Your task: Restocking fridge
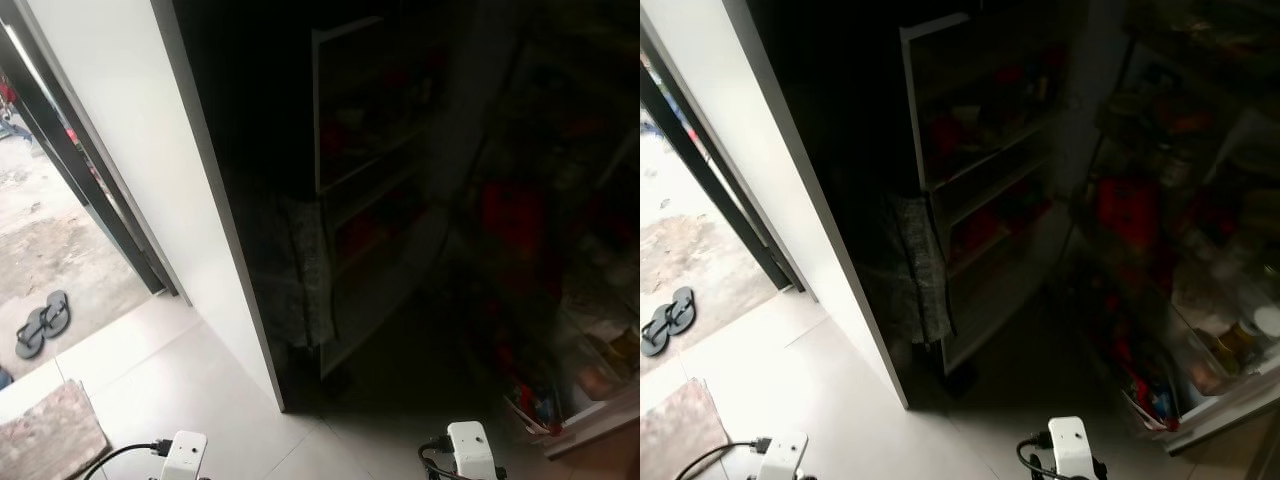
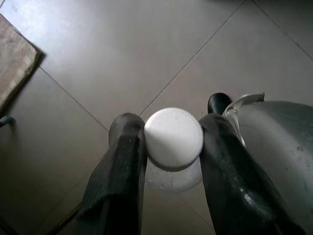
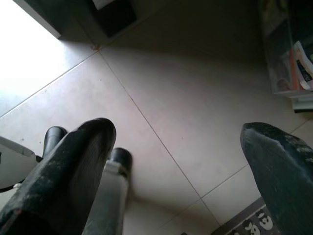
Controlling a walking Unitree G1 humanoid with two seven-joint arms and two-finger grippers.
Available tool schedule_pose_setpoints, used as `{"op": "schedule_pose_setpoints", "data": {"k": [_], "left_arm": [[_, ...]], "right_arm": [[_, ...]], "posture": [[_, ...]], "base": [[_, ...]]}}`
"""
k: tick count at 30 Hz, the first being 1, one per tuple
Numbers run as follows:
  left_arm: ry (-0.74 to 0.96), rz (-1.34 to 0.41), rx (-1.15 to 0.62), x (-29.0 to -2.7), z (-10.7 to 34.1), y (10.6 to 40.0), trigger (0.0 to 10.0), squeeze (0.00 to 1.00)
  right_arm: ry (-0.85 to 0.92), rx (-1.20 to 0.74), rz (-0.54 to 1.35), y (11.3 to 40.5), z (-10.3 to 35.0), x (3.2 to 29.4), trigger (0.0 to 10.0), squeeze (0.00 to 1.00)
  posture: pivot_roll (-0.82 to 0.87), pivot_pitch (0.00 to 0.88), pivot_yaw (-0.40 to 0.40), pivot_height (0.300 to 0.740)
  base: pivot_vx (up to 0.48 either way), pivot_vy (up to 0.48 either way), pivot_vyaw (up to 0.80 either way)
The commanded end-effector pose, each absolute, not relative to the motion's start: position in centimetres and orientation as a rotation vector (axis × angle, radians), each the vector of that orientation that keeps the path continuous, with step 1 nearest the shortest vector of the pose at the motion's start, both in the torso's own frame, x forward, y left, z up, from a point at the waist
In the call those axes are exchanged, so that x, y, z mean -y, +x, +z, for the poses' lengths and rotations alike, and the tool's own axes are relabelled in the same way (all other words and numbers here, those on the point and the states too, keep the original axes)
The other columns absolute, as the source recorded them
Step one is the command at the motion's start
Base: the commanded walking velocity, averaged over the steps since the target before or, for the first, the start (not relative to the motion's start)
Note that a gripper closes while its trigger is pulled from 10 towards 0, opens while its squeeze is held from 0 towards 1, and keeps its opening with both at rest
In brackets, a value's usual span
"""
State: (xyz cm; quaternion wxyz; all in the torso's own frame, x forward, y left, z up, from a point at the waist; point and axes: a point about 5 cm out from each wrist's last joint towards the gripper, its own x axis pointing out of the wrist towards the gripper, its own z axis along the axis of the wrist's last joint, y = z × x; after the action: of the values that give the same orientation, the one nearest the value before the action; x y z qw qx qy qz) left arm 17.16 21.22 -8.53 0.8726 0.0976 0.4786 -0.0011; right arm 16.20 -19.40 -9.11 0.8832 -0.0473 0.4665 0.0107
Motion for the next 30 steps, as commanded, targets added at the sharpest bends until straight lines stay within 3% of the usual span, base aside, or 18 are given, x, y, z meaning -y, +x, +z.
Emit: {"op": "schedule_pose_setpoints", "data": {"k": [1, 27, 30], "left_arm": [[0.208, -0.001, -1.001, -21.34, -8.5, 17.21, 10.0, 0.0], [0.219, 0.003, -1.003, -21.47, -8.45, 17.28, 10.0, 0.0], [0.217, 0.005, -1.004, -21.47, -8.45, 17.3, 10.0, 0.0]], "right_arm": [[-0.109, -0.98, 0.016, 15.83, -9.21, 19.77, 10.0, 0.0], [-0.094, -0.972, 0.02, 15.84, -9.21, 19.6, 10.0, 0.0], [-0.062, -0.972, 0.0, 15.78, -9.24, 19.57, 10.0, 0.0]], "posture": [[0.01, 0.07, 0.021, 0.74], [0.01, 0.075, 0.025, 0.74], [0.01, 0.073, 0.026, 0.74]], "base": [[0.0, -0.382, 0.79], [0.0, -0.024, 0.8], [0.0, 0.0, 0.23]]}}
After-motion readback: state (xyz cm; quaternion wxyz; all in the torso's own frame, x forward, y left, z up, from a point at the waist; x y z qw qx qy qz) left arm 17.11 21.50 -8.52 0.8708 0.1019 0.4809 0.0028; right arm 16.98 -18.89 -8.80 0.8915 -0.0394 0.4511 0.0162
